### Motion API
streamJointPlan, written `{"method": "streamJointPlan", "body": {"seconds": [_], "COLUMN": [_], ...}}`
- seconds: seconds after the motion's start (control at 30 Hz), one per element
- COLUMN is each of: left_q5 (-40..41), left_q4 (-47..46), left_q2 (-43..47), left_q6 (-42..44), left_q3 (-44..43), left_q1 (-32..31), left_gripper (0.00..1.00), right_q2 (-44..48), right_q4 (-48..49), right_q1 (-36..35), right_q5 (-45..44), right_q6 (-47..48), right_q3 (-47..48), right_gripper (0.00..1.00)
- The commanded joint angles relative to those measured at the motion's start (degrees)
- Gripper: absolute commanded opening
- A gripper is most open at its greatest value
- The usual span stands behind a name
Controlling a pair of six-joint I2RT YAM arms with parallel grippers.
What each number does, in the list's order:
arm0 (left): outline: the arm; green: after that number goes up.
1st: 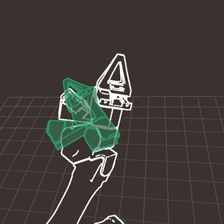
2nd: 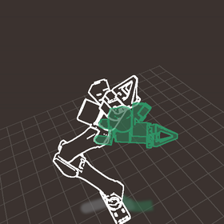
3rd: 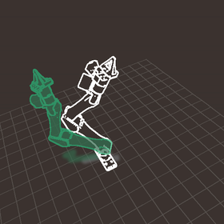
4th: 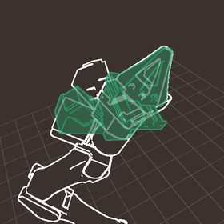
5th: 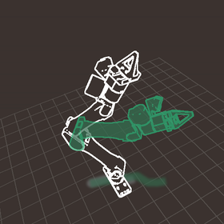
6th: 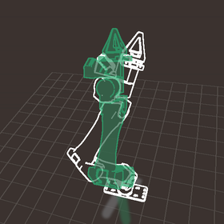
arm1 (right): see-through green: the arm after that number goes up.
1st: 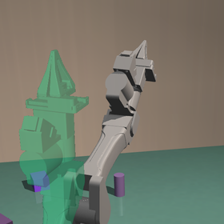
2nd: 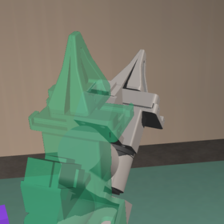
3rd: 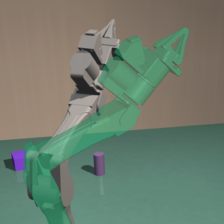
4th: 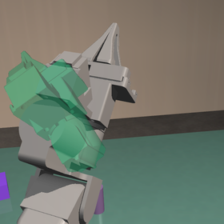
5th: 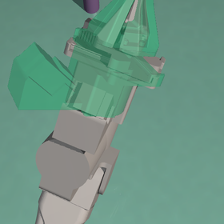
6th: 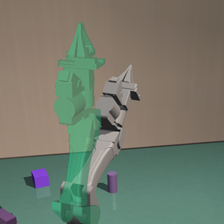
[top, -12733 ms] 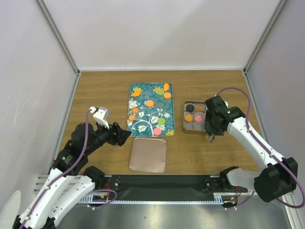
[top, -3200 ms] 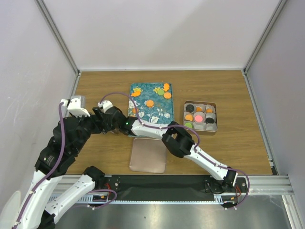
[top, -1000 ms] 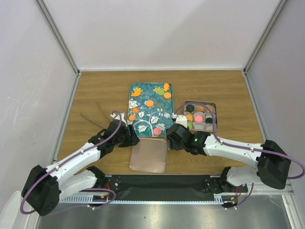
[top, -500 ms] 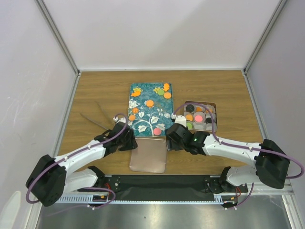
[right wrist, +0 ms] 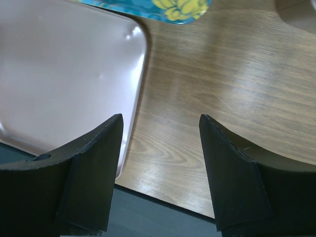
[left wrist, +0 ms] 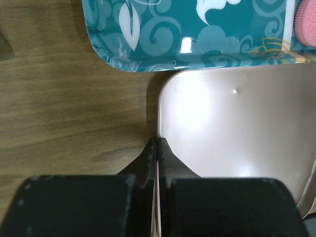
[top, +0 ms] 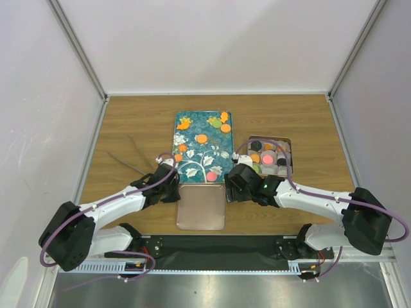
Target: Pack the cookies
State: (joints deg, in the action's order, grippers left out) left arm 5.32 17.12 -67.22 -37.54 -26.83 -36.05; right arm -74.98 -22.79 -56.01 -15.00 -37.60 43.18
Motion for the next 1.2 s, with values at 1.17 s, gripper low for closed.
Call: {"method": "streamJointPlan", "body": {"seconds": [1.17], "left_q5": [-11.9], "left_q4": [-5.1], "left_q2": [8.5], "left_q6": [-5.9], "left_q3": [-5.4], "left_q1": [-0.3], "left_gripper": [0.0], "right_q2": [13.8], "right_q4": [14.1], "right_q1": [14.1], "right_q5": [32.5], "right_q6": [-7.2], "right_q3": [-7.9], "right_gripper": [0.75]}}
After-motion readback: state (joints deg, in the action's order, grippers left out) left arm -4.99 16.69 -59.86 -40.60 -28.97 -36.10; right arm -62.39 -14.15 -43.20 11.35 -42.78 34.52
